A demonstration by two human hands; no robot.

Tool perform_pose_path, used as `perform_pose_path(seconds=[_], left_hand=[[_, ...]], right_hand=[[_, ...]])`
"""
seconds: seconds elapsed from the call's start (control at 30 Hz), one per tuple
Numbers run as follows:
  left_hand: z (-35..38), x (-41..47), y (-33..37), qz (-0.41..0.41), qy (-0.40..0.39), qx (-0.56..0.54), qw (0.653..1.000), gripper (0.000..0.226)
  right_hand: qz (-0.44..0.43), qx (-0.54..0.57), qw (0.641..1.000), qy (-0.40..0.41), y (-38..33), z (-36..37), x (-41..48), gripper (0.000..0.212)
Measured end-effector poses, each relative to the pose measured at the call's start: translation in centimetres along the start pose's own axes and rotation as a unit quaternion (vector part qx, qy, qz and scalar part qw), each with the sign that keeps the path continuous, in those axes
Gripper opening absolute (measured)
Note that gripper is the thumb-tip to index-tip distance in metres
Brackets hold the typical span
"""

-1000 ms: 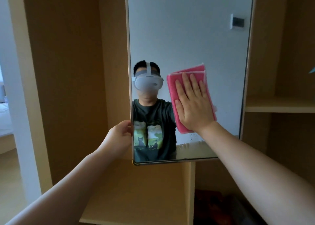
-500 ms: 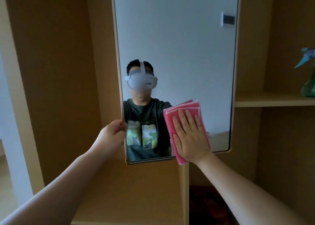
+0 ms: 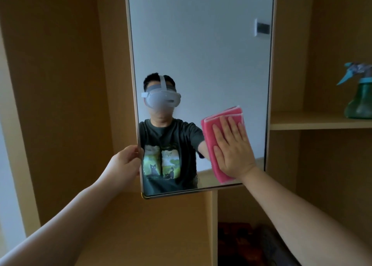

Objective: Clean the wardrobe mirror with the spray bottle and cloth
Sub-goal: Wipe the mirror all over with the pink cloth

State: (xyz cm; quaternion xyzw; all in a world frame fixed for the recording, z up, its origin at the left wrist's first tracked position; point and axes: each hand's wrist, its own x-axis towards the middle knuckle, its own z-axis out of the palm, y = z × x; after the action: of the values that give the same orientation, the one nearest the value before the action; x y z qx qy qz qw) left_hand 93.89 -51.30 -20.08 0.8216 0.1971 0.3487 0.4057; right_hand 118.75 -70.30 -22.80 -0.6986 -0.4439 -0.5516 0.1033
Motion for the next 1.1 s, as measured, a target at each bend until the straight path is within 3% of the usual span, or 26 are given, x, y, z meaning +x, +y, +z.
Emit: perform_pose_path(seconds=[0.17,0.53,0.83,1.1], left_hand=[[0.0,0.1,-0.2,0.005,0.004,-0.005,1.0,0.034],[0.3,0.1,-0.4,0.024,0.022,0.001,0.999,0.033],[0.1,0.4,-0.8,0.043,0.005,0.049,0.998,0.024],[-0.1,0.7,-1.0,0.059,-0.011,0.067,0.996,0.02]], right_hand=[[0.154,-0.004,0.988,0.009,5.8,-2.3,4.0,0.062],[0.161,-0.021,0.987,0.013,6.3,-2.0,3.4,0.06],[0.167,0.004,0.985,-0.033,2.5,1.0,-6.0,0.061],[0.202,0.021,0.978,-0.04,1.4,1.0,-6.3,0.061]])
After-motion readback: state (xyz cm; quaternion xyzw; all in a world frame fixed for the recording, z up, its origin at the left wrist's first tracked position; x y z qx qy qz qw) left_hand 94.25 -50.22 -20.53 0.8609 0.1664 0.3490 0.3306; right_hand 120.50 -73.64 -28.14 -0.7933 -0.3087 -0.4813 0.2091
